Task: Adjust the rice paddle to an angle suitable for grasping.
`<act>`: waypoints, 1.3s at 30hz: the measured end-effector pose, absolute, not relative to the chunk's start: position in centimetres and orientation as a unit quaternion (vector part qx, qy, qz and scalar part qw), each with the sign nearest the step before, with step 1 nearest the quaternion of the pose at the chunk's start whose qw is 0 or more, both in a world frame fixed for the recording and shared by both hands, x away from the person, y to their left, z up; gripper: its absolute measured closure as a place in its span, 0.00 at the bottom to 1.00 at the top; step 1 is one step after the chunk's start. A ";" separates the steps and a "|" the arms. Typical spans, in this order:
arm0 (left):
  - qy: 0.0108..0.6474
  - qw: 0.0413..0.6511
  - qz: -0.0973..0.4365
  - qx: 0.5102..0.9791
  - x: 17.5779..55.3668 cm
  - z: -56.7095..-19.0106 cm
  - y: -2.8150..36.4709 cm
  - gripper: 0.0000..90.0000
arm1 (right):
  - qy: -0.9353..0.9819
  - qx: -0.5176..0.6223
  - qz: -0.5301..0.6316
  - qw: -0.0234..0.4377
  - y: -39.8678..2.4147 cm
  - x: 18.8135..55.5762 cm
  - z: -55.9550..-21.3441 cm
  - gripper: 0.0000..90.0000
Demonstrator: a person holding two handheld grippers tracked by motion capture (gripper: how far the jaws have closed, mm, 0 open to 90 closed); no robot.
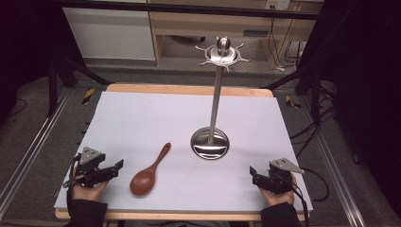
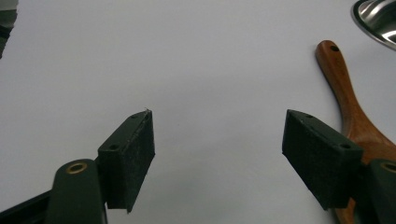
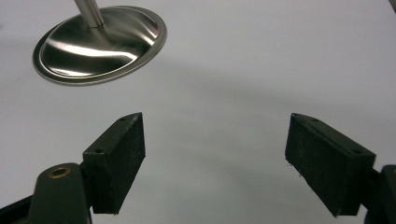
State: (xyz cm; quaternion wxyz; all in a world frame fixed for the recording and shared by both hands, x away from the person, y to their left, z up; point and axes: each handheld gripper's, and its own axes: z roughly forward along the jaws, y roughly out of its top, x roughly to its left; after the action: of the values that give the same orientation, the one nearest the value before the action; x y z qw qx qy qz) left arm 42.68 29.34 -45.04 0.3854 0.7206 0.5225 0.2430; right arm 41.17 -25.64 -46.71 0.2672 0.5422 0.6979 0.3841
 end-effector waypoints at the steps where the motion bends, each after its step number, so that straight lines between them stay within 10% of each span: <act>1: 0.520 0.386 0.241 0.723 42.6 -44.8 29.2 0.27 | 0.701 0.540 0.383 0.266 -25.5 41.1 -46.7 0.23; 39: 0.462 0.391 0.234 0.761 43.4 -41.3 25.2 0.30 | 0.713 0.540 0.360 0.264 -25.1 40.9 -47.0 0.25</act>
State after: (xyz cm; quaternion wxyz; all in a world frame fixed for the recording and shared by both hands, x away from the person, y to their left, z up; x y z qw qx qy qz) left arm 43.39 25.17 -41.29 0.3906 0.7612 0.4617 0.2340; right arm 40.91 -25.11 -47.02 0.2636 0.5403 0.7133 0.3603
